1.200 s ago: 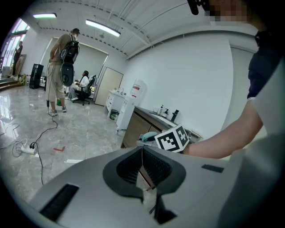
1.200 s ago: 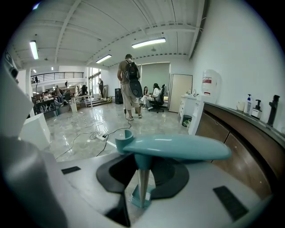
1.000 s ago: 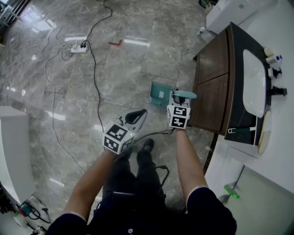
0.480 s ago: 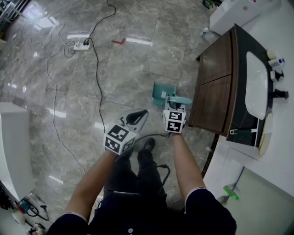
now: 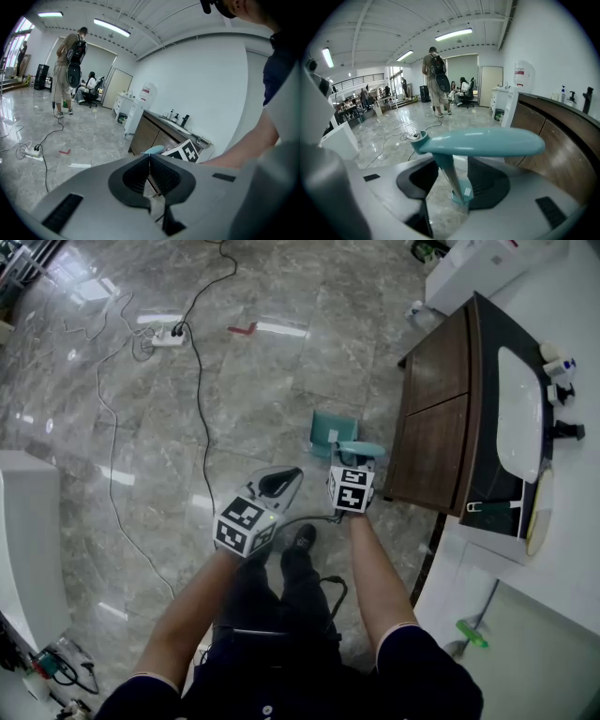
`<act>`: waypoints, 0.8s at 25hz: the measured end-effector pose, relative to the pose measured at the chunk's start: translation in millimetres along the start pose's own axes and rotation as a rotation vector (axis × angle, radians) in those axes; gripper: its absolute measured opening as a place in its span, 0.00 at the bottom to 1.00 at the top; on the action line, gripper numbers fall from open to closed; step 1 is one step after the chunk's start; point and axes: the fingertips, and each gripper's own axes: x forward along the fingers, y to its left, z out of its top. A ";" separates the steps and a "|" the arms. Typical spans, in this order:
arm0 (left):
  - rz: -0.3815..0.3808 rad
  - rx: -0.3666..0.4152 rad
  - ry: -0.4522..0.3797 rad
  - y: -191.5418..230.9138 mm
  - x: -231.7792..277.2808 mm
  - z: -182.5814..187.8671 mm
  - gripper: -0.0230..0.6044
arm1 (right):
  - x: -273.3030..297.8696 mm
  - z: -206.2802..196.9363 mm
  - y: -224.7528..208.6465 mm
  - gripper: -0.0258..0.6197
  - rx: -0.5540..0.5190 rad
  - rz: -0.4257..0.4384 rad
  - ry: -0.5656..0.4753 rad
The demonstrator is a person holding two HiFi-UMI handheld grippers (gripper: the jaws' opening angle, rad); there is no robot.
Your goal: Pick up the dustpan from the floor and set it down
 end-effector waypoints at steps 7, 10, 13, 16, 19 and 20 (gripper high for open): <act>-0.008 0.013 0.002 -10.6 -11.9 0.7 0.06 | -31.3 -35.8 8.6 0.35 0.105 0.032 0.107; -0.023 0.023 -0.003 -21.0 -20.1 4.2 0.06 | -64.4 -27.6 18.4 0.34 0.149 0.078 0.070; -0.041 0.034 -0.009 -35.3 -30.3 10.3 0.06 | -103.7 -6.2 29.1 0.34 0.173 0.146 0.000; -0.048 0.040 -0.030 -44.9 -40.5 22.0 0.06 | -140.8 22.7 33.0 0.34 0.177 0.176 -0.082; -0.052 0.045 -0.064 -53.1 -53.7 39.4 0.06 | -175.0 54.5 35.9 0.19 0.189 0.169 -0.167; -0.056 0.050 -0.076 -56.4 -57.4 46.5 0.06 | -185.1 65.1 36.4 0.16 0.195 0.164 -0.195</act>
